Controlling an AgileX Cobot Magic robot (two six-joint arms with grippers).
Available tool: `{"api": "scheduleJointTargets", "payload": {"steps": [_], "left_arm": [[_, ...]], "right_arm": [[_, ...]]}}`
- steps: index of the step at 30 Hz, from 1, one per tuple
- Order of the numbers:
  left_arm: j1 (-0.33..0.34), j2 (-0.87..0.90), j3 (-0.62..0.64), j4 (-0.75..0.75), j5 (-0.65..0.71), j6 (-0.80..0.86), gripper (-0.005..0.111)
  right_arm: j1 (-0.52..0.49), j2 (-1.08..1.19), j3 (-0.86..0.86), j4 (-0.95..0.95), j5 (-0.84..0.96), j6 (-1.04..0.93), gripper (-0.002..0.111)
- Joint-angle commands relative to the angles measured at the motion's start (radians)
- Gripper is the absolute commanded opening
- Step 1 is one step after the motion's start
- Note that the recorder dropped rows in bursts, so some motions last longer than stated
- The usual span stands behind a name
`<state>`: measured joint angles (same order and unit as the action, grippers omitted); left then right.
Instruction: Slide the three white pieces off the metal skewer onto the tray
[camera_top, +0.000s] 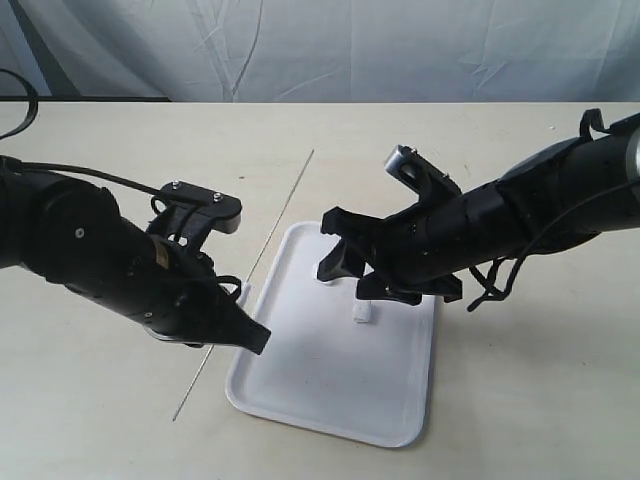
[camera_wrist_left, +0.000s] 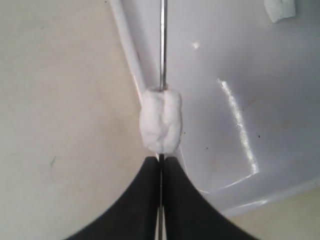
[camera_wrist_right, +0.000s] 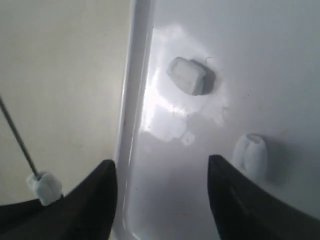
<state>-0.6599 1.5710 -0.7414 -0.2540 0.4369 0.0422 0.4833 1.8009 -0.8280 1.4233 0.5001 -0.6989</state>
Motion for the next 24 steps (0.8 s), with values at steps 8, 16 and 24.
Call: {"api": "scheduleJointTargets", "payload": {"steps": [8, 16, 24], "left_arm": [[0.005, -0.005, -0.017, -0.008, 0.115, 0.102, 0.000], [0.005, -0.005, -0.131, -0.181, 0.206, 0.207, 0.000], [0.005, 0.042, -0.163, -0.236, 0.203, 0.234, 0.000]], "right_arm": [[0.006, -0.024, -0.005, 0.014, 0.070, -0.007, 0.053], [0.008, -0.024, -0.005, 0.114, 0.160, -0.063, 0.053], [0.008, -0.024, -0.005, 0.181, 0.180, -0.105, 0.053]]}}
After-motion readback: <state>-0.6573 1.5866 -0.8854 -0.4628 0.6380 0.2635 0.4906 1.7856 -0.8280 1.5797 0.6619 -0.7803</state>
